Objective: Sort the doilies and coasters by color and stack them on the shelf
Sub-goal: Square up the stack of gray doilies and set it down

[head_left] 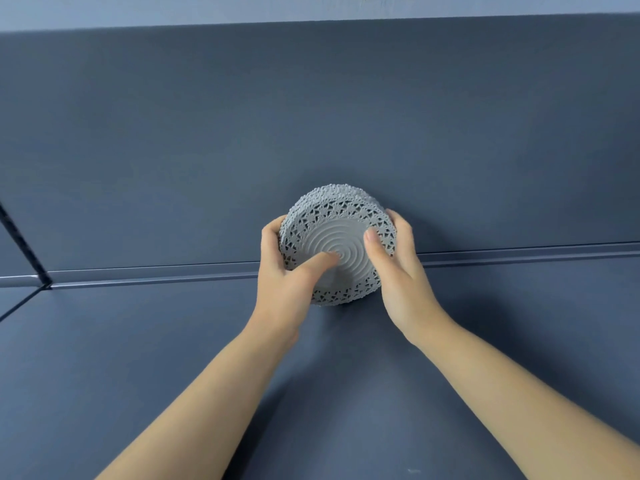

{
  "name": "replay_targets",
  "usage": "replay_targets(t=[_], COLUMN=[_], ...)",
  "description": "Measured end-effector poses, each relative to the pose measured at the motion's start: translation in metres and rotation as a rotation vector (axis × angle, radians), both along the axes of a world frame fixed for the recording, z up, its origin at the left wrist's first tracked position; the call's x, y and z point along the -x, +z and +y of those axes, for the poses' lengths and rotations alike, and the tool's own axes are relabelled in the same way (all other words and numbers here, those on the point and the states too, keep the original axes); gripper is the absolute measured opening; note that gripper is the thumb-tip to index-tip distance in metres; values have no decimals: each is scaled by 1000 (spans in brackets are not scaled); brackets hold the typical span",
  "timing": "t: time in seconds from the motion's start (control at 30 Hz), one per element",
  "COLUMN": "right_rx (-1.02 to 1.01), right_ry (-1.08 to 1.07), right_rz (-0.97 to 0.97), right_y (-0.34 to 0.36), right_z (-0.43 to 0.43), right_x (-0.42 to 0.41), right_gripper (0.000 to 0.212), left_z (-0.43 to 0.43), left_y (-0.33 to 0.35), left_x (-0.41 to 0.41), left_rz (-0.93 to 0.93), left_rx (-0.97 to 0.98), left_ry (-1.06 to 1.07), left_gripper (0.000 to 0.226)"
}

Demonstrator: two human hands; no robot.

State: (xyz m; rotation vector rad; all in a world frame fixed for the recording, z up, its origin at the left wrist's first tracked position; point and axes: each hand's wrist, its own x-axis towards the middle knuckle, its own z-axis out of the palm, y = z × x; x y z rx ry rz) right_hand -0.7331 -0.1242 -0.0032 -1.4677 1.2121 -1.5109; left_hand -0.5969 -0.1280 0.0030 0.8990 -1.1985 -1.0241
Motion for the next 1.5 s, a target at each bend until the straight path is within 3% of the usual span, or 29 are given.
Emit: replay_targets(t=[0.13, 0.23, 0.4, 0.77, 0.97, 1.03, 1.17, 1.33, 1.5], right_rx=[-36, -34, -68, -58, -39, -23, -48, -71, -210], right_ry=[12, 6, 37, 21, -59, -60, -8, 21, 189], right_rz=[-15, -14, -31, -78, -61, -68, -124, -316, -495], right_y=[-1, -2, -1, -2, 0, 2, 7, 5, 5], right_z=[0, -1, 0, -2, -1, -2, -4, -7, -7], right_x=[0, 0, -2, -1, 2, 7, 13, 15, 14], right_gripper=[45, 49, 60, 54, 72, 67, 40, 38, 38], left_z=[-3, -5, -2, -1, -1, 0, -7, -16, -11], left_y=[-1, 0, 5, 8, 7, 8, 7, -5, 3], left_x=[0, -3, -2, -3, -6, -9, -18, -17, -13], left_rz=[3, -18, 44, 85, -77, -184, -286, -225, -71], left_rx=[-67, -111, -114, -87, -34, 15, 42, -158, -43], left_ry=[83, 200, 176, 182, 72, -6, -82, -99, -47], left_gripper=[41, 41, 40, 32, 41, 46, 51, 35, 26])
